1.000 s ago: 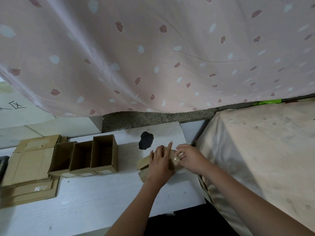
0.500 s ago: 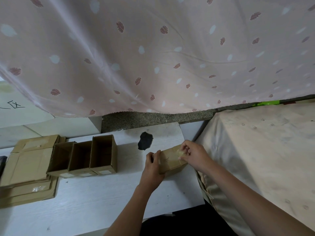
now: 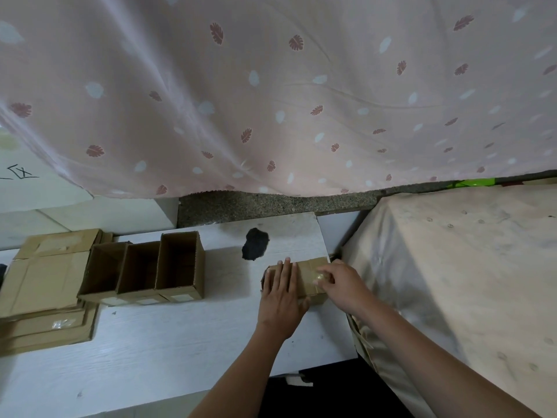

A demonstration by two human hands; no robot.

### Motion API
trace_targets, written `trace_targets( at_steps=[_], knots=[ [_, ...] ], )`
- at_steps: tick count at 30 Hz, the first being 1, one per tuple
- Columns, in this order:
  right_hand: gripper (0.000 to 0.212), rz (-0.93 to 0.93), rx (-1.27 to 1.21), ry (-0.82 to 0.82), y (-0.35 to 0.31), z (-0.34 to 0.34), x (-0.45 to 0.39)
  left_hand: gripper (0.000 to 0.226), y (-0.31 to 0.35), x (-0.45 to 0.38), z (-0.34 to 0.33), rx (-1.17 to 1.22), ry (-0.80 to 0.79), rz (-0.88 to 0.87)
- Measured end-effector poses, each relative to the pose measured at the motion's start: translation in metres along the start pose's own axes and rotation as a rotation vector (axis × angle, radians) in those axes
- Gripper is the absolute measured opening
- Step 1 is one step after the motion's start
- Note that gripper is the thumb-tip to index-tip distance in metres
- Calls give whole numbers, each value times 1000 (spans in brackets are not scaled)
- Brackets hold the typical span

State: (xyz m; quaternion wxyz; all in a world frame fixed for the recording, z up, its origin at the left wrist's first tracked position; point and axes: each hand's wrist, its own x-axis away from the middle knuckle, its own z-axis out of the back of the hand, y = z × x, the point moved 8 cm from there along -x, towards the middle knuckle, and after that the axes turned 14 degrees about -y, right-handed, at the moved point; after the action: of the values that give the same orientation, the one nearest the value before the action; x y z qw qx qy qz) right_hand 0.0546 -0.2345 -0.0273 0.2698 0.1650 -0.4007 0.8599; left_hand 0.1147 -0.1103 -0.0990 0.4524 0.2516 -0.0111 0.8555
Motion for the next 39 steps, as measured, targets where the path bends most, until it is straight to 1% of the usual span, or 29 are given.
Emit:
trace_targets(
  at_steps=[4, 8, 10, 14, 17, 19, 20, 23, 25, 27, 29, 32, 34, 35, 36, 37, 39],
  knots=[
    [28, -52, 2, 36, 8, 1, 8, 77, 9, -3, -5, 34, -11, 19],
    [19, -61, 25, 41, 9, 3, 14, 76, 10, -2, -6, 38, -16, 46],
    [17, -76, 20, 71, 11, 9, 18, 77, 12, -1, -3, 47, -21, 50],
    [27, -55, 29, 105, 11, 21, 24, 80, 19, 3, -1, 68, -55, 56],
    [38, -27, -76, 158, 10, 32, 29, 78, 21, 5, -2, 51, -52, 86],
    [39, -4, -119, 181, 10, 42, 32, 78, 23, 6, -1, 60, -44, 125],
    [37, -1, -103, 165, 9, 45, 32, 77, 25, 7, 1, 67, -47, 143],
    [23, -33, -71, 70, 13, 43, 35, 75, 31, 8, 2, 101, -72, 190],
    [36, -40, -80, 31, 15, 39, 38, 74, 34, 9, 5, 109, -66, 211],
    [42, -18, -87, 22, 15, 37, 41, 74, 36, 11, 9, 116, -57, 226],
    [41, -4, -60, 13, 14, 35, 44, 72, 36, 17, 13, 105, -27, 246],
    [27, 48, -5, -14, 9, 32, 44, 68, 34, 30, 22, 124, 12, 276],
    [47, 86, -24, -19, 1, 30, 45, 66, 28, 41, 27, 136, 22, 314],
    [54, 98, -41, -23, -4, 29, 45, 66, 24, 48, 29, 133, 24, 335],
    [57, 111, -54, -24, -11, 26, 44, 65, 18, 55, 32, 127, 30, 355],
    [54, 119, -58, -32, -18, 23, 41, 65, 12, 63, 35, 122, 38, 375],
    [39, 151, -56, -55, -37, 16, 37, 63, -3, 80, 42, 135, 77, 419]
  ],
)
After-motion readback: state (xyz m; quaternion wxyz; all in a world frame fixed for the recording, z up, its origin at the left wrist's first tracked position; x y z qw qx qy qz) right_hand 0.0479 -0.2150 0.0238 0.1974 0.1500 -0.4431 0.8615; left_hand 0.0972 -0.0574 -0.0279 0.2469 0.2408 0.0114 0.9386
